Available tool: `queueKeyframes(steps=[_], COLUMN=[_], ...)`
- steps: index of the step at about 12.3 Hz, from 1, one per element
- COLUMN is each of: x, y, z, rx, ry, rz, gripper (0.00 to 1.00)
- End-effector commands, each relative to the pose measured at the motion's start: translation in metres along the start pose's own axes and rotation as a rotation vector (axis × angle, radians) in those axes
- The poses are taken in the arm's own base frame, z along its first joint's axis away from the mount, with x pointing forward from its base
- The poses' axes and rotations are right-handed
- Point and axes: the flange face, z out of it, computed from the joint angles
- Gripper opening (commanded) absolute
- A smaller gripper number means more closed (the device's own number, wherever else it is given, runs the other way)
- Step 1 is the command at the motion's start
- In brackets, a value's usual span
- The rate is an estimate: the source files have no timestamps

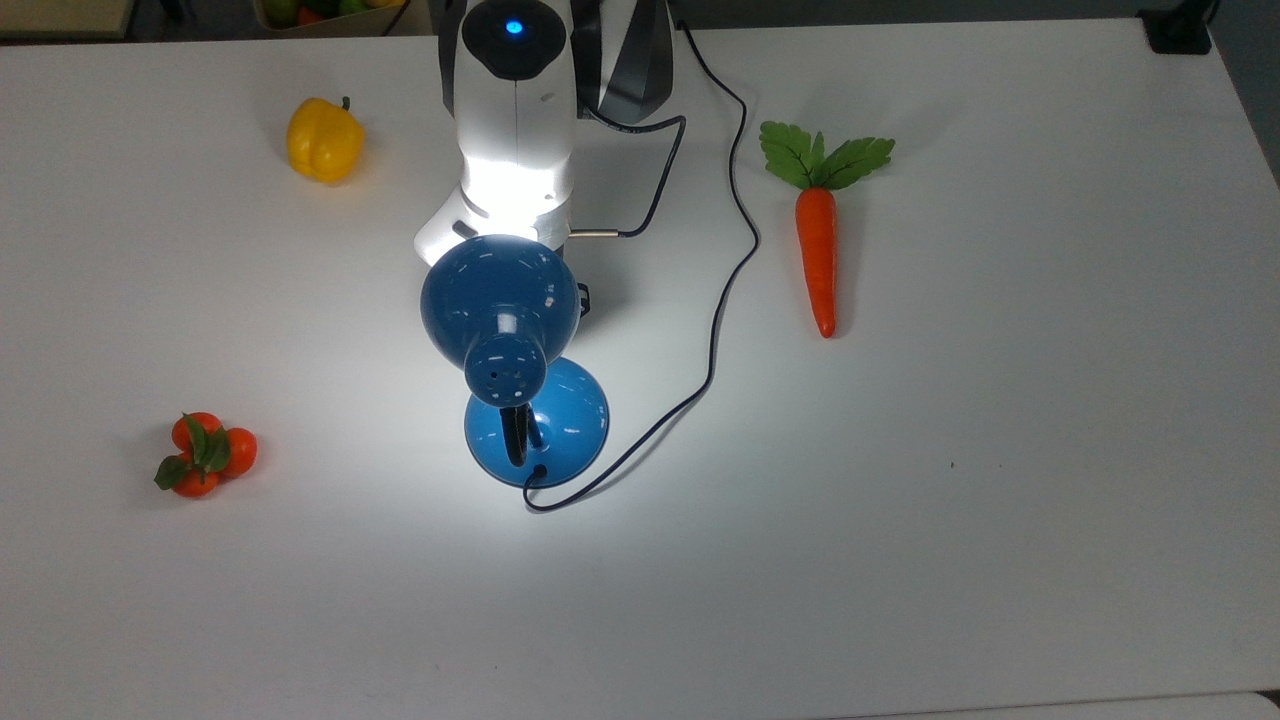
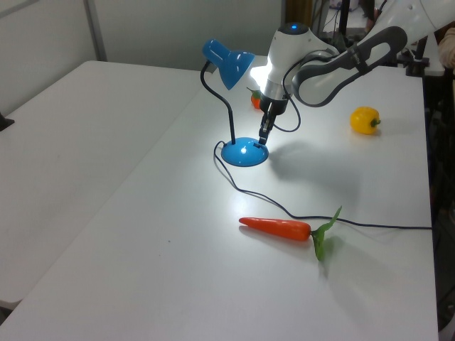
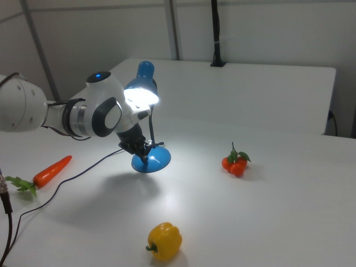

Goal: Turn off lamp
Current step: 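Press down on the switch on the lamp base with the gripper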

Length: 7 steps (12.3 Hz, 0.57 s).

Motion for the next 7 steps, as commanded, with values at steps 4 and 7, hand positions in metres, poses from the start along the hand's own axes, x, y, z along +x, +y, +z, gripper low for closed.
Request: queueKeyframes(steps=[4,7], x=[0.0022,-0.0035], y=[-0.0084,-0.0112], z=[0.0060,0.0118], rx=[0.009,0.009], ry=[0.032,0.001], rz=[0.009,0.004], gripper=[0.00,0.00])
